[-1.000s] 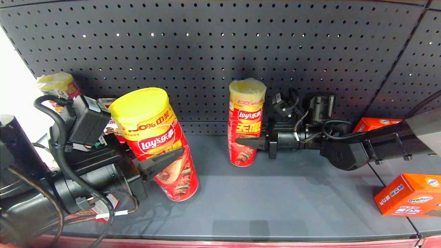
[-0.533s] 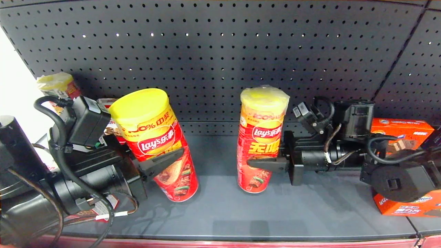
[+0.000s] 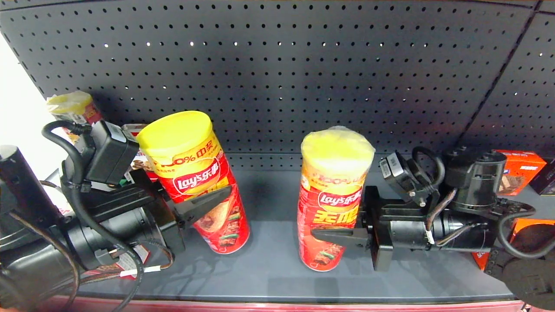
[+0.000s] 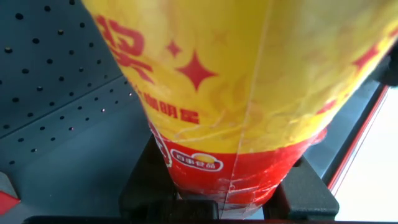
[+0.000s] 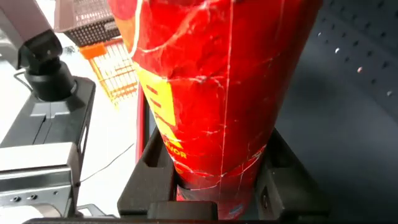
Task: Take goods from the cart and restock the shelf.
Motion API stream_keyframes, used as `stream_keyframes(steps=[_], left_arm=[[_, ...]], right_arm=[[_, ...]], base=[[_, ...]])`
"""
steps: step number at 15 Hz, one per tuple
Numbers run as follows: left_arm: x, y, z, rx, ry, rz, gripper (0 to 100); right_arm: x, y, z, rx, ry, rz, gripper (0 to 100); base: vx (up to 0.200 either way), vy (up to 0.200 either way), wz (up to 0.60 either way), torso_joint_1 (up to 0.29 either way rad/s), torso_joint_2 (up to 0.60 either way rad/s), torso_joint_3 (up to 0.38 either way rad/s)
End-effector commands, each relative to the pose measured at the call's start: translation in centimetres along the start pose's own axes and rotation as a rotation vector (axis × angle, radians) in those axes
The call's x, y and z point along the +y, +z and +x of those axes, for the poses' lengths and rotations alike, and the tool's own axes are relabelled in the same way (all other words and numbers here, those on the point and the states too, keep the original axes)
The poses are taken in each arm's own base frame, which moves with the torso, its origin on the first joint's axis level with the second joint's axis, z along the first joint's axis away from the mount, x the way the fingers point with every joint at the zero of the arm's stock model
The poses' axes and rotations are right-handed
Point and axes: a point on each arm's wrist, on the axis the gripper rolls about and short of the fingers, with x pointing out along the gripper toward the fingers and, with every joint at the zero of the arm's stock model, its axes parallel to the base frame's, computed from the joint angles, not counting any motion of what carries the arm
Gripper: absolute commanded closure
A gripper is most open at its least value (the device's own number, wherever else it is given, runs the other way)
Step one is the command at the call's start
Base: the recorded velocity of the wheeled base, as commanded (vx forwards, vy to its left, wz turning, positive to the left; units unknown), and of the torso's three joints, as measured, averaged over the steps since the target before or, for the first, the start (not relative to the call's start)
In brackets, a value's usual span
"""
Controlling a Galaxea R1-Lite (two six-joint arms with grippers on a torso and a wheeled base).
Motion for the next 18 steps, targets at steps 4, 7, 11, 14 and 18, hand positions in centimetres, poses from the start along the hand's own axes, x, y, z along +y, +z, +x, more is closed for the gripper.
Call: stream_keyframes(steps=[4,7,11,14,18], left_arm=[[0.0,0.0,0.0,-0.001,0.002,0.000,100],[0.0,0.0,-0.1,0.000,0.002,0.000,100],[0.0,0.0,-0.1,0.000,0.002,0.000,100],[0.0,-0.1,-0.1,0.002,0.001,-0.001,100],[-0.2,-0.7,-0.3,0.023,-0.001,-0.009,100]], right_arm=[[0.1,-2.4,0.9,0.039,-0.031,0.022,100],[0.0,-3.2,1.4,0.044,-0.033,0.025,100],[0.5,-3.5,1.7,0.060,-0.045,0.028,100],[1.0,-3.7,1.6,0.057,-0.044,0.022,0],[2.0,-2.8,0.0,0.043,-0.071,0.007,0]], base=[[0.000,0.000,0.00,0.000,0.00,0.000],[0.000,0.000,0.00,0.000,0.00,0.000],[0.000,0.000,0.00,0.000,0.00,0.000],[0.000,0.000,0.00,0.000,0.00,0.000],[0.000,0.000,0.00,0.000,0.00,0.000]])
